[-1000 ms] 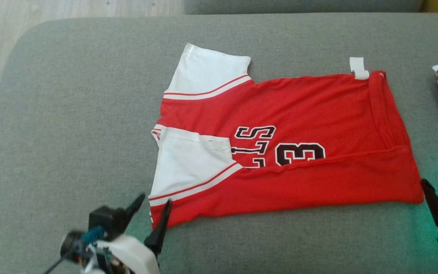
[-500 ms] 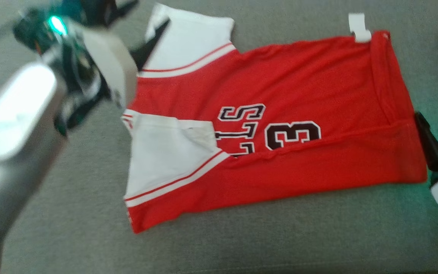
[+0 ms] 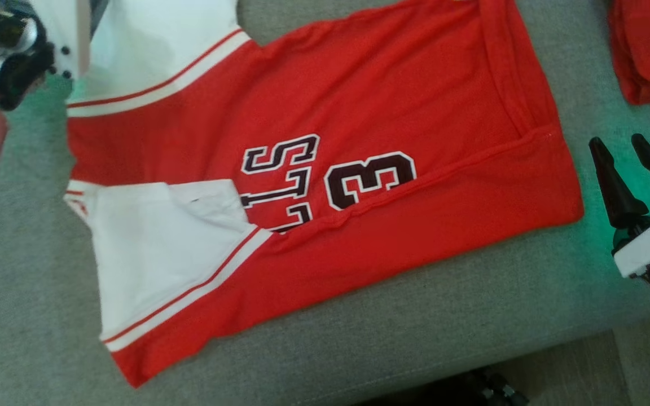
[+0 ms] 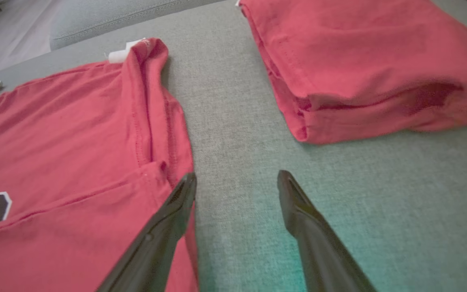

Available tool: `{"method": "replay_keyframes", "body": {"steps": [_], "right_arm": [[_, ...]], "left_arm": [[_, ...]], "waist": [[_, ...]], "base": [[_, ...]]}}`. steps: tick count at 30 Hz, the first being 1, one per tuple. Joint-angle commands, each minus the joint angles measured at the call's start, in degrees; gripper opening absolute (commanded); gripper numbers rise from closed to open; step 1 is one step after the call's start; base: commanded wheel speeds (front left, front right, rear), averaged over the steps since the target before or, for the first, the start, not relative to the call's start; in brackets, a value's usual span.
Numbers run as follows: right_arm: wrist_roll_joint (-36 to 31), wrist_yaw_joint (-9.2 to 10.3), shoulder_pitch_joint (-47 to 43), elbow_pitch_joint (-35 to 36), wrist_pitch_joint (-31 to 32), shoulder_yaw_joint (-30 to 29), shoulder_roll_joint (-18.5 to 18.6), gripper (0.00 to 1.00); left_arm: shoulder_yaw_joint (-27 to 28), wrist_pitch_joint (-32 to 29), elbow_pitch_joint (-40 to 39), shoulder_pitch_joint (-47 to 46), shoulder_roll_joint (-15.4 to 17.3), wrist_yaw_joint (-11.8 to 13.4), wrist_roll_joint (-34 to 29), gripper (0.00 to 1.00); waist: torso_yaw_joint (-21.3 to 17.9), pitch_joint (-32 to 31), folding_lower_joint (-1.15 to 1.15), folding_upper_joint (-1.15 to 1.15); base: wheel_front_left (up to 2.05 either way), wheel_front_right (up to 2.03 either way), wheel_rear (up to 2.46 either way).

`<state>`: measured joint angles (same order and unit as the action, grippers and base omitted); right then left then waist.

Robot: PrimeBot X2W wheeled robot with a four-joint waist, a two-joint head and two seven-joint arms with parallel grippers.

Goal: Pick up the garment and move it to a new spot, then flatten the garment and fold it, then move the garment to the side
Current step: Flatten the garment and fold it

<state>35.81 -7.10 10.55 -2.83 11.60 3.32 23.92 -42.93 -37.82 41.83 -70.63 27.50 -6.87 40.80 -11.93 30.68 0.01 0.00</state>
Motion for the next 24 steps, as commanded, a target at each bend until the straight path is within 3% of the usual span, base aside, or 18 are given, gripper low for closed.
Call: {"method": "replay_keyframes", "body": {"steps": [1,3,4,6,12,17,24], "right_arm": [[0.1,-0.39,0.3,1.36,-0.58,0.45,1.08,1.0],[0.36,-0.39,0.68,0.56,-1.49,0.93,1.2,1.0],[0.45,-0.39,0.77,0.34,-1.74,1.04,1.28,1.0],[0.64,-0.39,0.89,-0.01,-2.11,1.12,1.5,1.0],[0.88,-0.39,3.39,-0.01,-2.07,0.7,3.21,1.0],[1.34,-0.39,11.25,-0.97,1.59,3.12,3.08,1.0],[1.31,-0.39,26.47,-12.84,7.15,9.41,-0.31,1.0]], "left_arm": [[1.51,-0.04,-1.05,-3.42,2.84,-0.12,-0.05,1.0],[0.88,-0.29,1.15,-3.65,3.03,-0.27,0.12,1.0],[0.68,-0.32,1.65,-3.69,2.97,-0.33,0.34,0.73],[0.37,-0.3,2.16,-3.69,2.54,-0.43,1.18,0.0],[-2.23,1.61,0.09,-4.1,1.84,-0.58,2.91,0.0],[-5.14,4.37,-3.17,-4.66,2.65,-0.6,4.82,0.0],[-8.77,6.45,-6.32,-5.96,4.07,-0.61,6.97,0.0]], "waist": [[-1.11,1.15,-0.01,0.0],[-1.5,1.68,-0.01,0.0],[-1.56,1.81,-0.01,0.0],[-1.44,2.02,-0.01,0.0],[0.12,1.02,-0.01,0.0],[1.7,-0.73,-0.01,0.0],[4.29,-1.75,-0.01,0.0]], "base": [[0.0,0.0,0.0],[0.0,0.0,0.0],[0.0,0.0,0.0],[0.0,0.0,0.0],[0.0,0.0,0.0],[0.0,0.0,0.0],[0.0,0.0,0.0]]}}
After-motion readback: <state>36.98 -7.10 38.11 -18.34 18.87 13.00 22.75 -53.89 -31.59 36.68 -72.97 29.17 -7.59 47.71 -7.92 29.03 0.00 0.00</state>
